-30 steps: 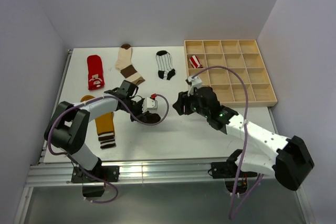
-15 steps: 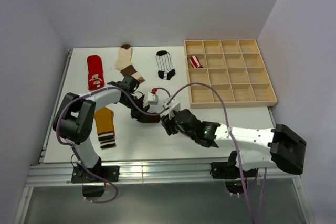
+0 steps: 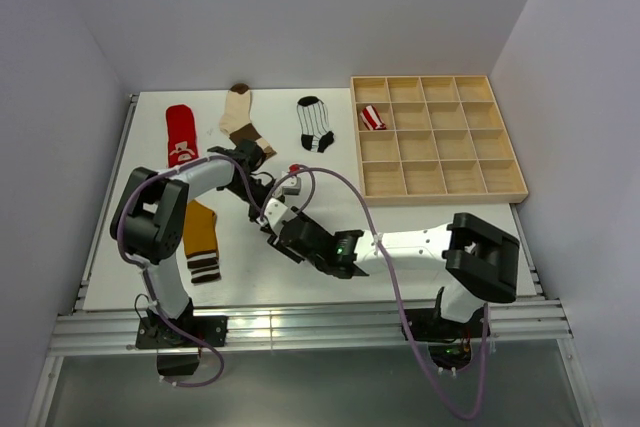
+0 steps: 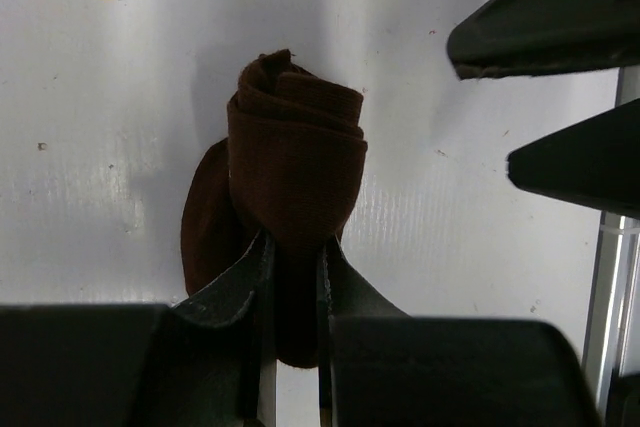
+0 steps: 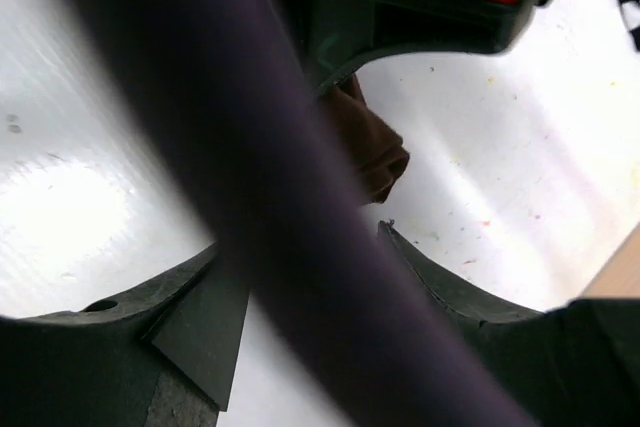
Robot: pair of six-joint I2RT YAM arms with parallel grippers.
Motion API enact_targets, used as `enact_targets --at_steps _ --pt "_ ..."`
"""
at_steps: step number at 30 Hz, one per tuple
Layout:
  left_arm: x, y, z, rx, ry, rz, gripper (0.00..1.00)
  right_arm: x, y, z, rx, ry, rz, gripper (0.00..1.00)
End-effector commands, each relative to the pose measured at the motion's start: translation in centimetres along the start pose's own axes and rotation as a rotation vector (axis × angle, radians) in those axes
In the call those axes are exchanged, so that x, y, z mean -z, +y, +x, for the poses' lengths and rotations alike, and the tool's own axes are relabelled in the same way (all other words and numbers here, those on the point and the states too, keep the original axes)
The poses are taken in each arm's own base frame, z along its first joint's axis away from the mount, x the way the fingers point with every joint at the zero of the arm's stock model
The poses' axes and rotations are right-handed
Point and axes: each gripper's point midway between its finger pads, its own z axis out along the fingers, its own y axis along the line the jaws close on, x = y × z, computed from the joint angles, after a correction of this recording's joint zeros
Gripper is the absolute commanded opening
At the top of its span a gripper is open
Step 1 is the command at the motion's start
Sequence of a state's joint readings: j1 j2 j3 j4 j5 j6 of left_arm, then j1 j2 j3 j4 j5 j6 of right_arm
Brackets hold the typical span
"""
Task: Roll the socks
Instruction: Pick up the sock at the center of the board.
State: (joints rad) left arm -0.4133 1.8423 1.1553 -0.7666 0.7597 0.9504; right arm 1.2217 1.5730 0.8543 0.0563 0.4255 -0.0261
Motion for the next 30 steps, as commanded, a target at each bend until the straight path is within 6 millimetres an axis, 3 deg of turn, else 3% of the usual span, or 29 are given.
enact_targets --at_steps 1,21,30 --pt "-0.8 -2.2 4.0 0.103 0.138 0.098 0.00 -0.4 -0.3 -2.0 0.122 -0.004 0.028 0.59" --pt "-0.7 -2.6 4.2 0.139 0.178 0.199 0.00 -4.1 2.4 -0.6 0.320 0.107 -0.039 0.63" --pt "-0.6 -2.9 4.6 0.152 0.201 0.231 0.00 -5.3 2.1 0.6 0.352 0.160 -0.034 0.63"
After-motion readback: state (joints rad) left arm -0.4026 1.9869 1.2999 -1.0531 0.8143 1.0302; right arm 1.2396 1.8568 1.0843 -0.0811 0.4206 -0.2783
